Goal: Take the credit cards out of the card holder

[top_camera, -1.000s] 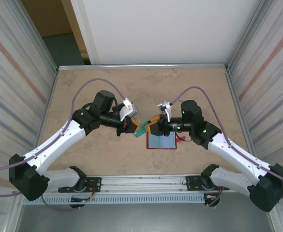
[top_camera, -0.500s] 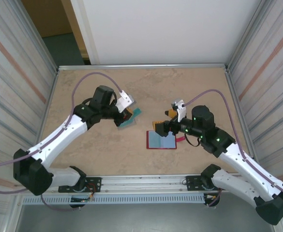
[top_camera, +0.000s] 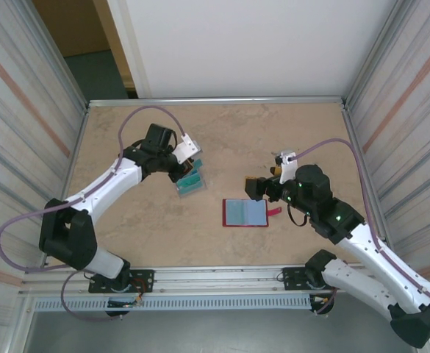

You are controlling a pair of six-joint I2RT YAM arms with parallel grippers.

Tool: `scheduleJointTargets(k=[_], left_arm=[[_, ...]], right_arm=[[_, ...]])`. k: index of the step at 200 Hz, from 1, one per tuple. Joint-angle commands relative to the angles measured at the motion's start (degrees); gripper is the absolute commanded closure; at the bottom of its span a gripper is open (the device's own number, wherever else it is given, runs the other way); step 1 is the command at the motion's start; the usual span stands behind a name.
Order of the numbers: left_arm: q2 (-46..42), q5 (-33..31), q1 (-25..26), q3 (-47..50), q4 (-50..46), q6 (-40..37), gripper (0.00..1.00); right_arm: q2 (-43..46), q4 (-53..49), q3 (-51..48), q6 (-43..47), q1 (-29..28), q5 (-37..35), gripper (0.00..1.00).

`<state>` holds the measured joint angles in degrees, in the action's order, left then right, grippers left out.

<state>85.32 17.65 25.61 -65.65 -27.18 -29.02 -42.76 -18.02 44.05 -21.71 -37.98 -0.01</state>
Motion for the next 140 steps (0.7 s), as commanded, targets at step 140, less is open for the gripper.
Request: scheduleJointTargets(k=[140], left_arm=[[9.01,0.95,-1.61,-3.41,-4.11,-7.19,1.0]], right_arm=[[-3.38,-4.15,0.84,-5.56,1.28,-7.83,0.01]])
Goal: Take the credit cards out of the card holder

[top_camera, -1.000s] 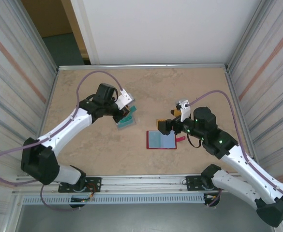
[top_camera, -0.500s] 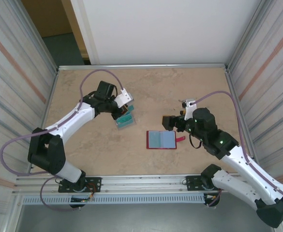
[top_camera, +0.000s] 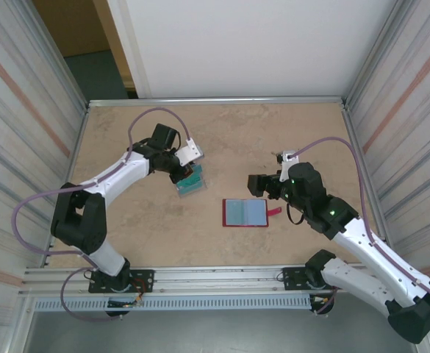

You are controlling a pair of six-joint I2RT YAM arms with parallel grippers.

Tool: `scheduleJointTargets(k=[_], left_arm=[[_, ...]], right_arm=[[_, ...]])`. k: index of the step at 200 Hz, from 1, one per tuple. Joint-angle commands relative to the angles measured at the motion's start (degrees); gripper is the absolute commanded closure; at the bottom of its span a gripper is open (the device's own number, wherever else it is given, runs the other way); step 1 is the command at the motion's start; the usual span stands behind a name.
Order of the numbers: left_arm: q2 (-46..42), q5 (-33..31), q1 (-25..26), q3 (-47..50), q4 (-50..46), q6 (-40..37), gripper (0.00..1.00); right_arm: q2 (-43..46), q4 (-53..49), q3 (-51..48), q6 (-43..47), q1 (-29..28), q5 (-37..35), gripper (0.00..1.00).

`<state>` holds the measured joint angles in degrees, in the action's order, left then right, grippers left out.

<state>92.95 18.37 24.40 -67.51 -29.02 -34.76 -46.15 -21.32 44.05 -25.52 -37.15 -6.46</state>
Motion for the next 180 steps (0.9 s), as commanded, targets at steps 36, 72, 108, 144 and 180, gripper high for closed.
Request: scheduleJointTargets(k=[36,72,108,144,180], left_arm=[[3.04,0.82,-0.41,-1.96,-3.28,-2.02,1.0],[4.25,0.37,-0.41,-2.54,-3.81,-2.5,1.0],[5.34,-0.25,-0.42,-3.11,-4.26,-2.67,1.0],[6.18,-1.63,-0.41,-3.42,-4.48,-2.86,1.0],[6.64,-1.58,-0.41,-4.23,-4.87,-3.22,0.98]], right_arm=[[0.01,-1.2,0.68,-1.95,0.7,-1.3,0.01],[0.1,-1.23,0.54,-2.0,0.85,-1.06,0.01],[-0.09,-1.27,0.47,-2.09,0.84,-0.84,0.01],[-0.08,-1.38,0.51,-2.12,0.99,-0.9,0.01],[-0.36,-1.36,0.44,-2.09,1.0,-0.7,0.01]])
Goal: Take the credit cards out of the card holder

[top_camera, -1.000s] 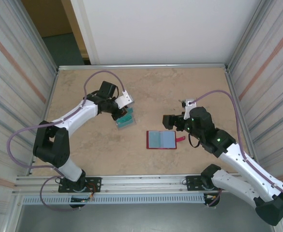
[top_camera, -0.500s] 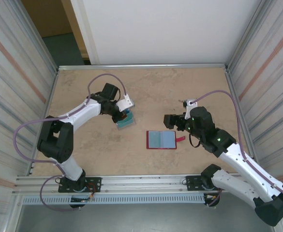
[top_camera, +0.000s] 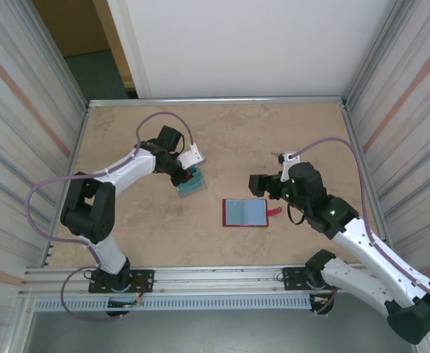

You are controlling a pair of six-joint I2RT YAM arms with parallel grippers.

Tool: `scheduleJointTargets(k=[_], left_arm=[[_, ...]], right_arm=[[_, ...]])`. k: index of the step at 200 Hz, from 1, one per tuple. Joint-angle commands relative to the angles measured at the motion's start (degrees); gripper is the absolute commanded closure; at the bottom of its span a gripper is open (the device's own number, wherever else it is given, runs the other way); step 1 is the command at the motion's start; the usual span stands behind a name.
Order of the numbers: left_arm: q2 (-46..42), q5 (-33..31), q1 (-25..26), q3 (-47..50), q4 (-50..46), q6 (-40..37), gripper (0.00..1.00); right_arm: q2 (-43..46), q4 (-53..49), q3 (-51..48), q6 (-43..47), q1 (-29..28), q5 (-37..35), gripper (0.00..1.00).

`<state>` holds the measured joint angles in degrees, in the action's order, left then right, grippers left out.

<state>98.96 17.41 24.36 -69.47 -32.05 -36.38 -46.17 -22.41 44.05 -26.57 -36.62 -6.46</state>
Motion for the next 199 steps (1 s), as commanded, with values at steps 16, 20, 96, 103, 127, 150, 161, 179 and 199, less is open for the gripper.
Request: scheduleJointTargets(k=[16,20,96,103,127,150,161,179,199], left_arm=[[0.62,-0.49,-0.36,-2.57,-2.09,-1.67,0.92],[0.51,-0.42,-0.37,-2.51,-2.05,-1.63,0.9],[-5.73,1.99,-0.04,-0.97,-1.43,0.47,0.79],[-7.32,2.09,0.12,-0.29,-0.73,0.95,0.76],[-13.19,2.01,0.51,3.24,2.7,4.13,0.66],[-19.98,1.62,0.63,8.61,7.37,9.19,0.58],[-23.38,1.08,0.77,11.66,10.64,12.7,0.5],[-29.7,-0.65,0.8,16.72,15.67,18.51,0.41],[-35.94,-5.99,0.95,21.91,21.13,26.37,0.3]], right_arm=[[-0.49,-0.34,0.52,-1.04,0.41,-0.65,0.01],[-0.56,-0.38,0.55,-1.03,0.49,-0.66,0.01],[-8.18,-9.18,4.94,-5.24,-0.12,-3.62,0.05],[-9.38,-10.29,5.43,-5.98,-0.59,-4.42,0.07],[-14.37,-13.98,7.38,-9.13,-3.99,-8.46,0.15],[-18.57,-16.48,8.85,-12.48,-8.12,-11.03,0.23],[-20.56,-16.7,9.21,-13.97,-9.9,-10.78,0.28],[-23.71,-16.43,9.73,-16.03,-12.43,-9.74,0.32],[-27.99,-16.56,10.58,-18.01,-14.47,-8.97,0.35]])
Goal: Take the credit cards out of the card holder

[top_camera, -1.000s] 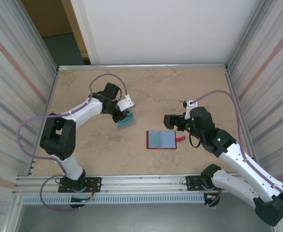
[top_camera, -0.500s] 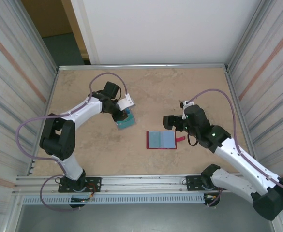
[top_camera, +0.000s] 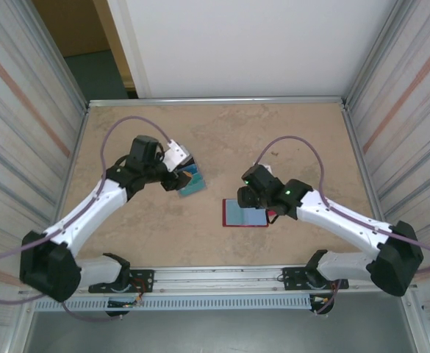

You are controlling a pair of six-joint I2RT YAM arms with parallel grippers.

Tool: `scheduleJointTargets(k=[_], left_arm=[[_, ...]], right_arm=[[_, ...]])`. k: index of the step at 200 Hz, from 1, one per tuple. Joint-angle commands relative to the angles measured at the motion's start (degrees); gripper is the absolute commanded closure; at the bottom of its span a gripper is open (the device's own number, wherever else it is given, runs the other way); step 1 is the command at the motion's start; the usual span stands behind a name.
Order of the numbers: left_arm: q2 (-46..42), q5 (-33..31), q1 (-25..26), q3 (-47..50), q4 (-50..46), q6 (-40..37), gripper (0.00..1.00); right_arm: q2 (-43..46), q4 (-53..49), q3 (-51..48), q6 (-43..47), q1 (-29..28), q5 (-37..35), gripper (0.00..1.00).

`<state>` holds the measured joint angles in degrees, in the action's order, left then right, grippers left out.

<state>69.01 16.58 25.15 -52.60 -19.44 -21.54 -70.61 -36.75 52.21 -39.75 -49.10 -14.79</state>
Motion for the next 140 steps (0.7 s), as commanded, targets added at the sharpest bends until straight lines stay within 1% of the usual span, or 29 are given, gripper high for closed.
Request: scheduleJointTargets(k=[1,18,35,49,62,77,120,140], left_arm=[[-6.35,-5.38,0.17,5.35,8.75,11.79,0.29],[-10.85,-9.42,0.17,8.92,11.06,17.22,0.2],[-14.78,-13.12,0.17,11.97,12.92,22.01,0.12],[-17.45,-15.82,0.05,14.39,14.68,25.69,0.02],[-19.21,-17.87,-0.01,16.52,16.6,28.56,0.01],[-20.34,-18.84,-0.19,18.32,18.47,30.76,0.01],[-19.72,-21.44,-0.51,19.04,19.24,33.55,0.01],[-19.29,-21.01,-0.47,19.61,20.27,34.02,0.01]], right_arm=[[-3.74,-2.25,2.54,-4.86,-2.02,-0.57,0.35],[-7.96,-2.27,3.75,-5.45,-3.09,0.57,0.39],[-12.24,-1.86,5.16,-5.03,-4.19,1.61,0.4],[-15.45,-1.45,6.45,-4.3,-4.98,2.57,0.4],[-18.2,-1.23,7.84,-3.61,-5.33,3.32,0.41],[-21.0,-1.01,9.01,-2.95,-5.57,4.22,0.43],[-25.82,-0.18,10.67,-2.13,-5.56,5.91,0.46],[-26.85,-0.07,10.63,-2.25,-5.48,6.05,0.47]])
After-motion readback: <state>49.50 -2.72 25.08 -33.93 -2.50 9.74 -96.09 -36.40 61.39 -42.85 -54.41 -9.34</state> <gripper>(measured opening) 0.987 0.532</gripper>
